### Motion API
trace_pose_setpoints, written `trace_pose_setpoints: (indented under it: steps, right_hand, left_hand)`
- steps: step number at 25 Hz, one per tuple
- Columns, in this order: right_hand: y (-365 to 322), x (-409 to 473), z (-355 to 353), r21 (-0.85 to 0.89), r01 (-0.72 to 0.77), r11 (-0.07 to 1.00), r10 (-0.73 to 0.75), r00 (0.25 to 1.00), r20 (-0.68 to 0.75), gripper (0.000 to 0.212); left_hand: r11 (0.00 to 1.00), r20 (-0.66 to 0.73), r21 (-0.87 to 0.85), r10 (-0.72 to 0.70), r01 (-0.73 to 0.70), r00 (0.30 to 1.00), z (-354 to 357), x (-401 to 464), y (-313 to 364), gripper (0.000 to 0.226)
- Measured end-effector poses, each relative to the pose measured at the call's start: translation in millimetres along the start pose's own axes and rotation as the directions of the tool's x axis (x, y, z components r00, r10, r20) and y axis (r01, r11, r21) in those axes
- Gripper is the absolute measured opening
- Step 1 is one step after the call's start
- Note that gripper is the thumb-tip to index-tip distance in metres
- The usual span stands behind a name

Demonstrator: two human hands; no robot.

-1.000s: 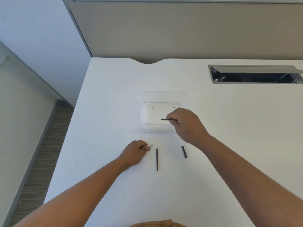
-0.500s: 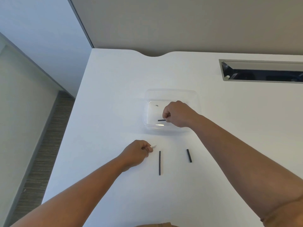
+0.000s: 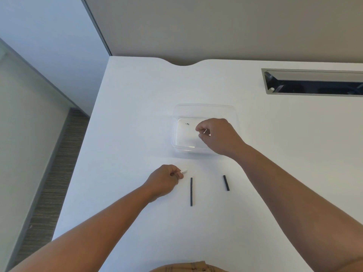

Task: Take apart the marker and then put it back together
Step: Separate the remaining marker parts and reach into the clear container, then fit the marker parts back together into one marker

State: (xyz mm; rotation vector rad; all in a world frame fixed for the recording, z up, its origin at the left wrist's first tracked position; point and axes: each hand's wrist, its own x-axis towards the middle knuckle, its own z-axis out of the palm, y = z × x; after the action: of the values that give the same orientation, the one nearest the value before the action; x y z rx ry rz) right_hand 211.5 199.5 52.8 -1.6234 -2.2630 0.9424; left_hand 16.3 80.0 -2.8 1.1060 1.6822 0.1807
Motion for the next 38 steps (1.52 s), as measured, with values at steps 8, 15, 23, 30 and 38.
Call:
trace_pose_setpoints:
  steps: [8, 15, 23, 30, 38]
  right_hand:
    - [-17.7, -66.4, 28.8, 0.081, 0.12, 0.989, -0.103, 0.977, -0.184, 0.003]
    - [-4.1, -106.6, 77.7, -0.051, -0.138, 0.989, 0.142, 0.987, 0.079, 0.014]
    - [-10.7, -123.0, 105.9, -0.114, -0.249, 0.962, 0.265, 0.951, 0.159, 0.019]
    - [-6.6, -123.7, 100.1, 0.005, -0.303, 0.953, 0.299, 0.942, 0.151, 0.017]
    - [-17.9, -126.3, 75.6, 0.43, -0.235, 0.872, 0.276, 0.96, -0.036, 0.009]
  left_hand:
    - [0.999, 0.013, -0.039, 0.033, -0.032, 0.999, -0.2, -10.4, -1.3, 0.02]
    - [0.993, -0.03, -0.093, 0.074, -0.076, 0.997, 2.6, -24.5, -6.9, 0.022]
    - [0.975, -0.086, -0.194, 0.096, -0.111, 0.992, 10.3, -35.9, -17.1, 0.022]
    - [0.961, -0.141, -0.189, 0.179, -0.204, 0.974, 9.4, -40.8, -12.6, 0.026]
    - [0.936, -0.23, -0.155, 0.277, -0.316, 0.933, 7.1, -50.2, -7.6, 0.027]
